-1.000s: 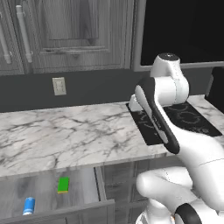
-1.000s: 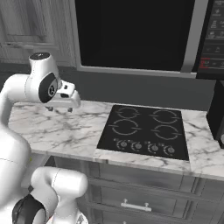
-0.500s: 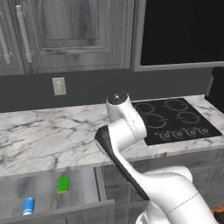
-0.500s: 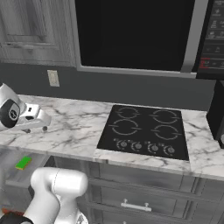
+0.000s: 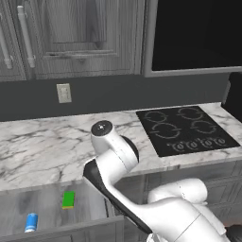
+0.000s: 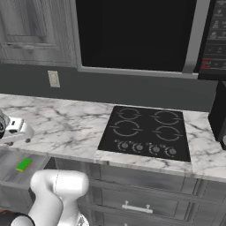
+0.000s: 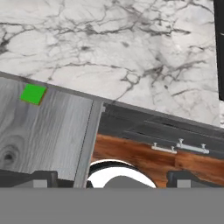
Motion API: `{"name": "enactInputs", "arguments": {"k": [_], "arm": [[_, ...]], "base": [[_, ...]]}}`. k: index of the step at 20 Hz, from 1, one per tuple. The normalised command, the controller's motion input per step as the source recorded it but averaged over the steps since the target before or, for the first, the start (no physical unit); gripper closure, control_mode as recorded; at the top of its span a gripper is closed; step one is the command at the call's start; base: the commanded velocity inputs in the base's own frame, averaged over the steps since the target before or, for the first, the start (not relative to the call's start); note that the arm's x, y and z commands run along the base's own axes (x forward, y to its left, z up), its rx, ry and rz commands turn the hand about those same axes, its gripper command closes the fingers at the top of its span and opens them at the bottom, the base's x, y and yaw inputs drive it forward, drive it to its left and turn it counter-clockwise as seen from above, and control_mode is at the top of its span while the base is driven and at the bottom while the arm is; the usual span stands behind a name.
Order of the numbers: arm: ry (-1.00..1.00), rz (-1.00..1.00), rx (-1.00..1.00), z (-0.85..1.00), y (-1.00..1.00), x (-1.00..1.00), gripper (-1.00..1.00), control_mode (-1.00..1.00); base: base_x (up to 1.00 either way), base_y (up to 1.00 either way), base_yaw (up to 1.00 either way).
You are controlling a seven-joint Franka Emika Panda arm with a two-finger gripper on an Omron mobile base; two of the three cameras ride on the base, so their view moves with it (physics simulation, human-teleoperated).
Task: Restock the sink supplies by placing the sponge and soap dispenser on the counter and next to the sink. Make sure the soap dispenser is upright.
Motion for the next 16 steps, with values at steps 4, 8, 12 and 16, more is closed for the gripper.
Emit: {"name": "enactInputs", "arguments": {"k": [4, 8, 12, 16], "arm": [[0.12, -0.01, 0.01, -0.34, 1.00, 0.15, -1.00, -1.00], [0.02, -0.02, 0.07, -0.45, 0.83, 0.06, -1.00, -1.00], [0.00, 0.00, 0.09, -0.49, 0.49, 0.12, -1.00, -1.00], [0.00, 0.00, 0.15, -0.60, 0.33, 0.11, -1.00, -1.00]], "base": [[0.00, 0.00, 0.00], [0.00, 0.00, 0.00], [0.00, 0.00, 0.00], [0.00, 0.00, 0.00]]}}
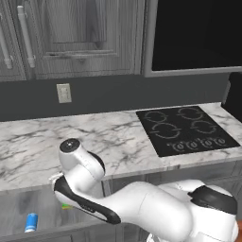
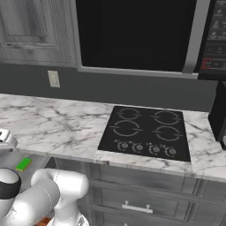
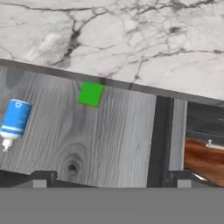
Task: Restock the sink supplies by placing the sponge and soap dispenser on the counter and next to the sink. Make sure the soap dispenser is upright.
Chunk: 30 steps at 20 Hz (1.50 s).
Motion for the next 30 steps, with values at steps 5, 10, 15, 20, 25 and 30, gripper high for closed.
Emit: {"name": "enactInputs", "arguments": {"k": [5, 10, 15, 20, 25, 30], "arm": [[0.00, 0.00, 0.17, -0.63, 0.32, 0.00, -1.00, -1.00], [0.01, 0.00, 0.18, -0.69, 0.21, 0.01, -1.00, -1.00], [0.01, 0.00, 0.15, -0.43, 0.21, 0.00, -1.00, -1.00], [0.13, 0.00, 0.07, -0.25, 0.25, 0.00, -1.00, -1.00], [0.23, 0.00, 0.00, -0.16, 0.29, 0.00, -1.00, -1.00], [0.18, 0.00, 0.00, -0.26, 0.27, 0.00, -1.00, -1.00]], "base": [[0.00, 0.00, 0.00], [0.00, 0.00, 0.00], [0.00, 0.00, 0.00], [0.00, 0.00, 0.00], [0.00, 0.00, 0.00], [0.00, 0.00, 0.00]]}}
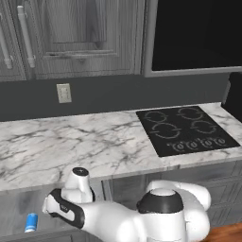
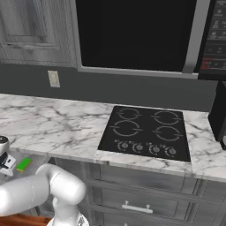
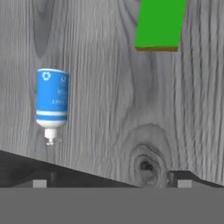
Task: Restock the sink supplies by placing the sponge and soap dispenser on the counter and next to the sink. Make sure the soap dispenser is upright.
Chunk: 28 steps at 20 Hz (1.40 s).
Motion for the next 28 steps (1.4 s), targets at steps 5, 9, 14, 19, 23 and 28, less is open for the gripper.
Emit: {"name": "enactInputs", "arguments": {"k": [5, 9, 14, 19, 23, 28], "arm": [[0.17, 0.00, 0.00, -0.24, 0.30, -0.04, -1.00, -1.00], [0.10, 0.00, 0.00, -0.29, 0.30, -0.27, -1.00, -1.00], [0.04, 0.02, 0.00, -0.27, 0.33, -0.56, -1.00, -1.00], [0.00, 0.02, 0.00, -0.22, 0.31, -0.88, -1.00, -1.00], [0.00, 0.01, 0.00, -0.09, 0.34, -0.95, -1.00, -1.00], [-0.01, 0.00, 0.00, 0.02, 0.29, -1.00, -1.00, -1.00]], "base": [[0.00, 0.00, 0.00], [0.00, 0.00, 0.00], [0.00, 0.00, 0.00], [0.00, 0.00, 0.00], [0.00, 0.00, 0.00], [0.00, 0.00, 0.00]]}}
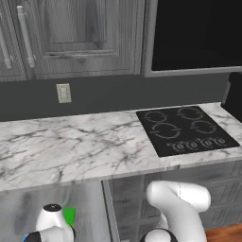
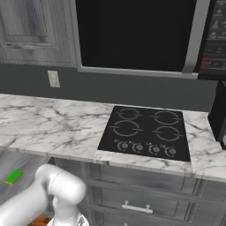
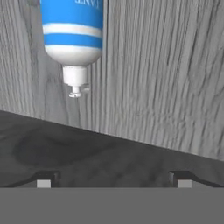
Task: Restock the sink supplies by placing the sponge and soap dispenser on the counter and next to the sink. Make sure the soap dispenser is upright.
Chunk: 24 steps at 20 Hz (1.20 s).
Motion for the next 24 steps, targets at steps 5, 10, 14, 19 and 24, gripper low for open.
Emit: {"name": "enactInputs", "arguments": {"k": [5, 10, 14, 19, 24], "arm": [[-0.05, 0.00, -0.03, 0.40, 0.10, -0.88, -1.00, -1.00], [0.00, -0.01, -0.07, 0.72, 0.00, 0.10, -1.00, -1.00], [0.00, -0.01, -0.05, 0.20, 0.00, 0.46, -1.00, -1.00], [-0.01, 0.00, -0.03, 0.00, 0.00, 0.47, -1.00, -1.00], [0.00, 0.00, -0.01, 0.00, 0.00, 0.48, -1.00, -1.00]], "base": [[0.00, 0.00, 0.00], [0.00, 0.00, 0.00], [0.00, 0.00, 0.00], [0.00, 0.00, 0.00], [0.00, 0.00, 0.00]]}}
